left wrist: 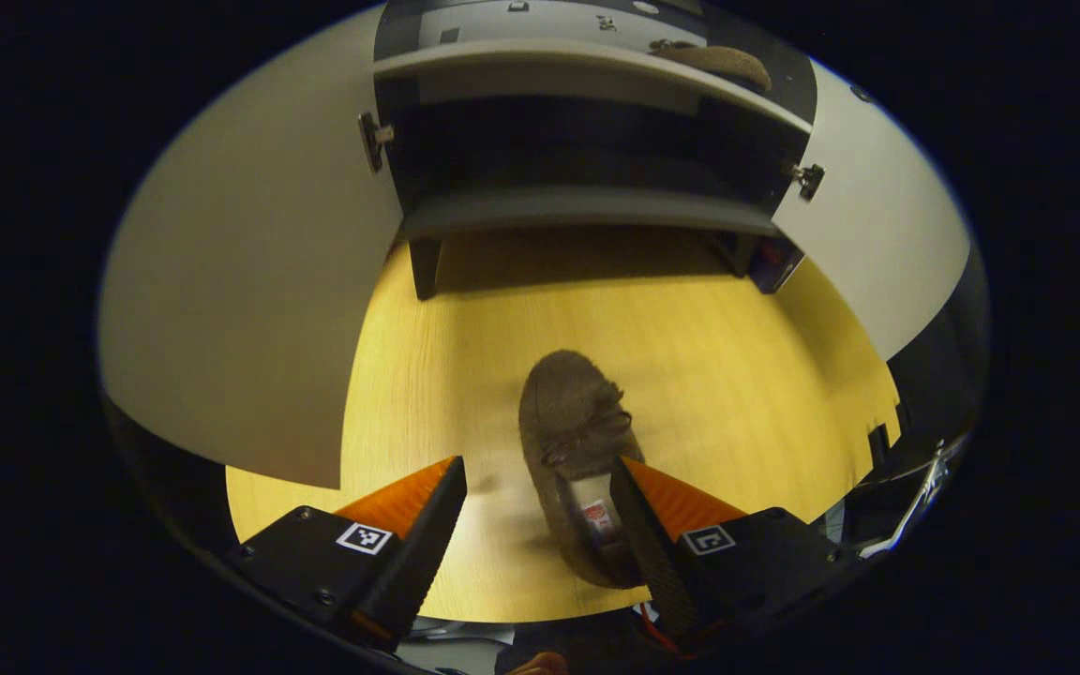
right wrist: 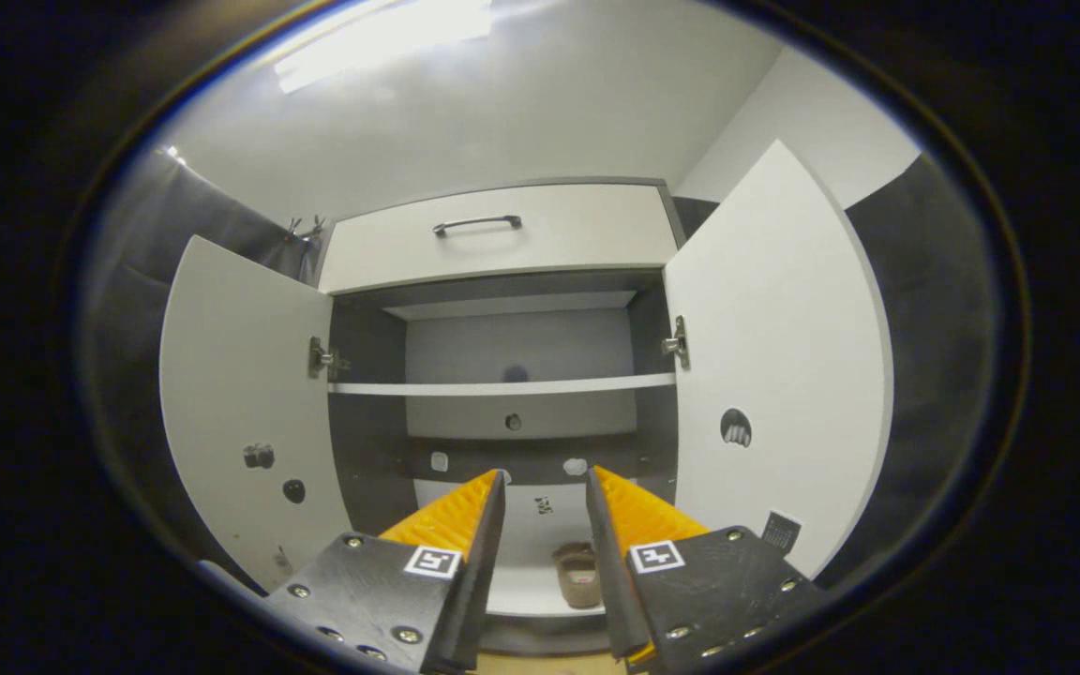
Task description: Grab one shoe with the right hand and put it into the shoe cabinet, grab the other shoe with the left hand and put it into the shoe cabinet; then close the right door with the right hand and the left door with the left hand.
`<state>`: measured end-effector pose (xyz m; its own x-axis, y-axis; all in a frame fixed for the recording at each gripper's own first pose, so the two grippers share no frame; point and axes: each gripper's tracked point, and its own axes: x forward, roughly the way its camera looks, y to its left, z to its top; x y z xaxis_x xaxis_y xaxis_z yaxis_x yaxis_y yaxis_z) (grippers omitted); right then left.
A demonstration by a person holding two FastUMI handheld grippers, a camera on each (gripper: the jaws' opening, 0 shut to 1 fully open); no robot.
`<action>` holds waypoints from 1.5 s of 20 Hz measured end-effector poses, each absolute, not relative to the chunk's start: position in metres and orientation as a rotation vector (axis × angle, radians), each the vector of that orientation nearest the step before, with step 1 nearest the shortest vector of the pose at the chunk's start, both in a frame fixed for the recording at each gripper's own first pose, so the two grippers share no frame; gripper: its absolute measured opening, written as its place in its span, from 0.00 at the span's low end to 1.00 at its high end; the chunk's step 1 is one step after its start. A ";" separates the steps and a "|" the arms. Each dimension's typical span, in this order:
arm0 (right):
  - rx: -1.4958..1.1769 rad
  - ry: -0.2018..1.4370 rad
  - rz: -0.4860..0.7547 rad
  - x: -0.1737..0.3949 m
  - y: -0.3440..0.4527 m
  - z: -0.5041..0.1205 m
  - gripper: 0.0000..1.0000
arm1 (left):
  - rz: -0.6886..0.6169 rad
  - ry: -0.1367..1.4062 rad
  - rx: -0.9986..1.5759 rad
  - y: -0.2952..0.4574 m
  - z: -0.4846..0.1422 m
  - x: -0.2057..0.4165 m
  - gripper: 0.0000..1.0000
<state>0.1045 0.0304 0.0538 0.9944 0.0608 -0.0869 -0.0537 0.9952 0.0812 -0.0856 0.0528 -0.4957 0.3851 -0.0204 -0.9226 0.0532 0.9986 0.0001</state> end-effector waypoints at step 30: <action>0.013 0.066 0.009 0.101 0.015 0.056 0.51 | -0.069 1.297 -0.148 0.050 -0.492 -0.061 0.01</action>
